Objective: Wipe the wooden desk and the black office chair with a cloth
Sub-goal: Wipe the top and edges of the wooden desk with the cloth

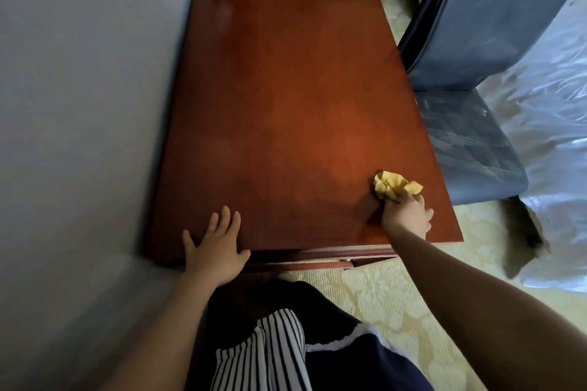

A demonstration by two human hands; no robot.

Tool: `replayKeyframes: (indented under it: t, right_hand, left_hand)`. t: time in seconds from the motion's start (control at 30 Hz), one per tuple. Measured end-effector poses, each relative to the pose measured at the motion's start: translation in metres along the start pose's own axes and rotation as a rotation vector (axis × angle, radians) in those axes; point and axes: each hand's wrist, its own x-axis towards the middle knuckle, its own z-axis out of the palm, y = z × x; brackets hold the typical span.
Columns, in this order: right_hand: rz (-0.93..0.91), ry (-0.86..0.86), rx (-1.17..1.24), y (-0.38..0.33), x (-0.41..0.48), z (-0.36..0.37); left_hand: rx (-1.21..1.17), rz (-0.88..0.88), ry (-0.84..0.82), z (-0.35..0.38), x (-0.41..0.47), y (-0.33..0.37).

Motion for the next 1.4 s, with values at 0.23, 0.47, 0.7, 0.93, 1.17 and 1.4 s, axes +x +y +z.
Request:
replayKeyframes:
  t: [0.23,0.47,0.7,0.93,1.17,1.4]
  right_hand:
    - [-0.537,-0.107,-0.090,-0.049,-0.064,0.042]
    - [-0.984,-0.242,-0.048,-0.060,-0.104,0.065]
    - [-1.097,-0.280,0.137,-0.087,-0.087,0.079]
    - [-1.195,-0.386,0.008,-0.198,-0.037,0.108]
    - [-1.127,-0.326,-0.105,-0.297,-0.024,0.134]
    - [-1.389,-0.319,-0.122,-0.256,-0.079,0.142]
  left_hand:
    - [-0.017,-0.003,0.100,0.006,-0.003,0.001]
    - [-0.221,0.002,0.207,0.010,-0.009,-0.004]
    - [-0.450,-0.102,0.375,0.006,-0.020,-0.021]
    - [-0.405,-0.423,0.239,0.011,-0.030,-0.034]
    - [-0.434,-0.506,0.151,0.020,-0.038,-0.042]
    - [-0.452,-0.529,0.091,0.020,-0.037,-0.045]
